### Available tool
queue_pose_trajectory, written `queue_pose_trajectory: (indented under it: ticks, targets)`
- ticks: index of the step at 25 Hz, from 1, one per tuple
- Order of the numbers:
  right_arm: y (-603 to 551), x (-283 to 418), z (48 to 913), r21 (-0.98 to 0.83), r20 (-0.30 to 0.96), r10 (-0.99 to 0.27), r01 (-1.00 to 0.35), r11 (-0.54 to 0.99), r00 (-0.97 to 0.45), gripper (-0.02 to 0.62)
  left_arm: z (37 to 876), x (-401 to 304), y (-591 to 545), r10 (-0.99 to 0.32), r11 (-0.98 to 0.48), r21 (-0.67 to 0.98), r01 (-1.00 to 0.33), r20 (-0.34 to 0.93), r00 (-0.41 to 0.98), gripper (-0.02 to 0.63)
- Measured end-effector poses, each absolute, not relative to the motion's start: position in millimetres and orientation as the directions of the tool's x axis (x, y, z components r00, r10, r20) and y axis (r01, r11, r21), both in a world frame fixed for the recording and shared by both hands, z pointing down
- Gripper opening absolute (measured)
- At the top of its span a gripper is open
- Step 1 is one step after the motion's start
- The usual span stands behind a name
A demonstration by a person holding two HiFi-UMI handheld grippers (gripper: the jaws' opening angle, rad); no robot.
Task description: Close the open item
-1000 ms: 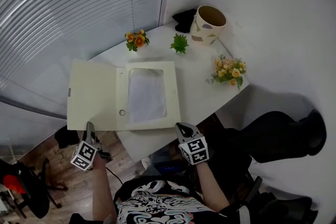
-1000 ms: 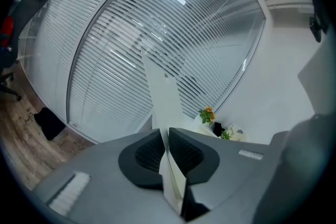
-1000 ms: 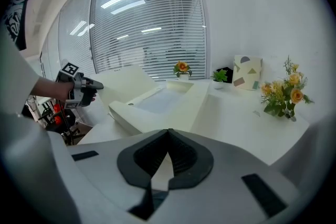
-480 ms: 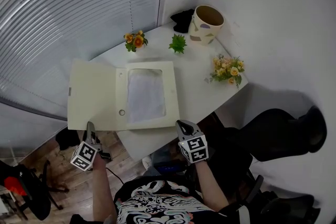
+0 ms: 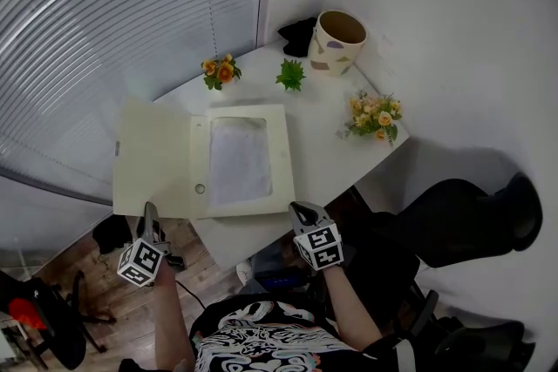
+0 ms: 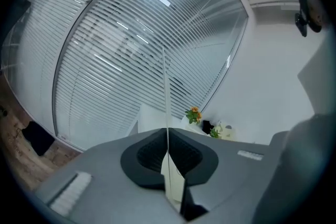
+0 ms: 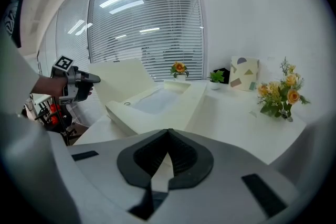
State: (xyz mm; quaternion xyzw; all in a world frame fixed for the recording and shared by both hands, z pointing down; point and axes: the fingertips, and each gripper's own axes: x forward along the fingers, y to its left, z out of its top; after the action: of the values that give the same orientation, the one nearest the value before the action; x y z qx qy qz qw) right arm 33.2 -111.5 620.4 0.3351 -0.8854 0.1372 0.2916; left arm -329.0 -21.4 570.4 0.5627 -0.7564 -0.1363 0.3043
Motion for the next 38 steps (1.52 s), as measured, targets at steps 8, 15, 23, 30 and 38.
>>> queue_pose_trajectory:
  ticks: [8, 15, 23, 30, 38]
  targets:
    - [-112, 33, 620, -0.087, 0.606, -0.498, -0.674, 0.733, -0.62, 0.003, 552, -317, -30, -0.96, 0.254, 0.554, -0.793, 0.244, -0.137, 0.003]
    - [-112, 34, 621, -0.101, 0.607, -0.496, -0.68, 0.726, -0.621, 0.003, 542, -305, -34, -0.976, 0.185, 0.549, -0.815, 0.198, -0.088, 0.003]
    - [-113, 34, 621, -0.105, 0.606, -0.499, -0.684, 0.722, -0.619, 0.003, 529, -288, -40, -0.988, 0.095, 0.523, -0.847, 0.157, -0.014, 0.006]
    - [-112, 34, 620, -0.136, 0.592, -0.51, -0.701, 0.7, -0.624, 0.003, 519, -272, -44, -0.991, 0.013, 0.505, -0.863, 0.122, 0.057, 0.011]
    - [-113, 35, 620, -0.154, 0.59, -0.509, -0.706, 0.691, -0.627, 0.003, 512, -254, -50, -0.987, -0.073, 0.489, -0.869, 0.092, 0.134, 0.017]
